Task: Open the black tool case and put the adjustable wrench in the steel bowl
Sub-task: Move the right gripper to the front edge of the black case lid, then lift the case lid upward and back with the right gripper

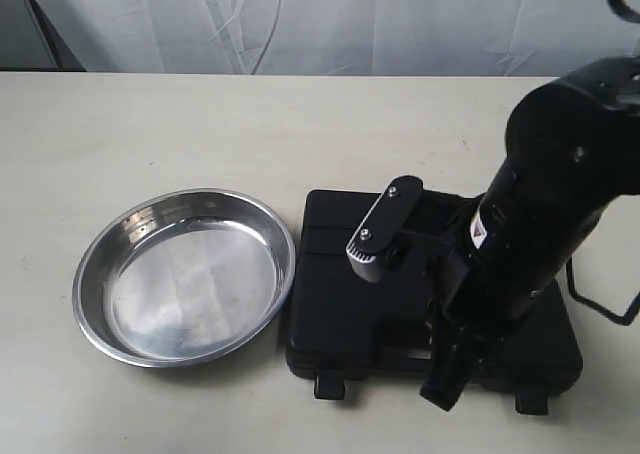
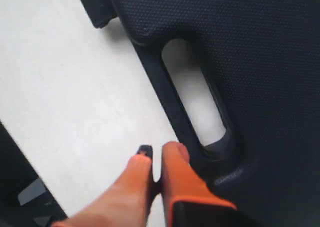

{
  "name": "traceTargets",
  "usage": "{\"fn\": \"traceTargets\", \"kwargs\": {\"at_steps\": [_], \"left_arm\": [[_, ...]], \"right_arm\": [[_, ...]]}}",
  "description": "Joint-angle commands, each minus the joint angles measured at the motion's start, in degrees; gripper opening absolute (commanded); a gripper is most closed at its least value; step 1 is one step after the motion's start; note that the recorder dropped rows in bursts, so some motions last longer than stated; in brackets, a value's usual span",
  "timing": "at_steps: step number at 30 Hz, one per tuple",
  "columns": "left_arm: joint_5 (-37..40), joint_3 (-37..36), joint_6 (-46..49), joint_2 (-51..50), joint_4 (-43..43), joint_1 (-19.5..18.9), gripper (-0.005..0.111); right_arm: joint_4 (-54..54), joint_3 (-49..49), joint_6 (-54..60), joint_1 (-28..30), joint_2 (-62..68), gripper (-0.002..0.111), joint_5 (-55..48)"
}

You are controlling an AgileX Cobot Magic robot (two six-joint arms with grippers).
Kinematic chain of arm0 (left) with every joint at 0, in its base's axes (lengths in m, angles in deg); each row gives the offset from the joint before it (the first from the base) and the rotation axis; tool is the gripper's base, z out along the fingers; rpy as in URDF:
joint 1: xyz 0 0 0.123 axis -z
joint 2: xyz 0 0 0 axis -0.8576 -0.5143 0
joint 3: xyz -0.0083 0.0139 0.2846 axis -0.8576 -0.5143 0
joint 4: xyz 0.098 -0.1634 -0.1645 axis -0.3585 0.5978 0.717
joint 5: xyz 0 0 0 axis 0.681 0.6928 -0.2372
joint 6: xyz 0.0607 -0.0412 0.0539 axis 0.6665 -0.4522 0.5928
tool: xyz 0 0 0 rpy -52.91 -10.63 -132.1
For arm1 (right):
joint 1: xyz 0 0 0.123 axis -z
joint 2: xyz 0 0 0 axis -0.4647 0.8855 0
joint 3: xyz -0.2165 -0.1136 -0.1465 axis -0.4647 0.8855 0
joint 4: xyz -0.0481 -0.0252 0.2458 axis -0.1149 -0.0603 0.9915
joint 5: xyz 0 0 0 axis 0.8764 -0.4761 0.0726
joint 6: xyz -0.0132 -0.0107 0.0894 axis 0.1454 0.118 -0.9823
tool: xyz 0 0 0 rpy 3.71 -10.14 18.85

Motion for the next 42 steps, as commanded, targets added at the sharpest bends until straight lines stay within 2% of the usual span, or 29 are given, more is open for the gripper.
{"fn": "traceTargets", "kwargs": {"at_steps": [1,2,3,7,15,17,20,21,35,42], "left_arm": [[0.1,0.0,-0.3,-0.2,0.2,0.1,0.0],[0.1,0.0,-0.3,-0.2,0.2,0.1,0.0],[0.1,0.0,-0.3,-0.2,0.2,0.1,0.0],[0.1,0.0,-0.3,-0.2,0.2,0.1,0.0],[0.1,0.0,-0.3,-0.2,0.2,0.1,0.0],[0.1,0.0,-0.3,-0.2,0.2,0.1,0.0],[0.1,0.0,-0.3,-0.2,0.2,0.1,0.0],[0.1,0.0,-0.3,-0.2,0.2,0.1,0.0],[0.1,0.0,-0.3,-0.2,0.2,0.1,0.0],[0.1,0.0,-0.3,-0.2,0.2,0.1,0.0]], "right_arm": [[0.2,1.3,0.4,-0.2,4.1,0.045,5.6],[0.1,1.3,0.4,-0.2,5.7,0.052,6.7],[-0.3,1.3,0.4,-0.2,7.0,0.052,7.1],[-0.9,1.3,0.8,-0.2,10.4,0.046,7.5],[-1.9,1.3,0.8,-0.2,13.6,0.044,11.3],[-2.0,1.3,0.8,-0.2,14.1,0.033,11.2],[-2.0,1.2,0.8,-0.2,14.1,0.005,10.7],[-2.0,1.1,0.8,-0.2,14.1,-0.001,10.1],[-1.4,1.1,0.8,-0.2,4.8,0.0,9.0],[-5.1,1.1,0.3,-0.2,-0.8,-0.001,9.6]]}}
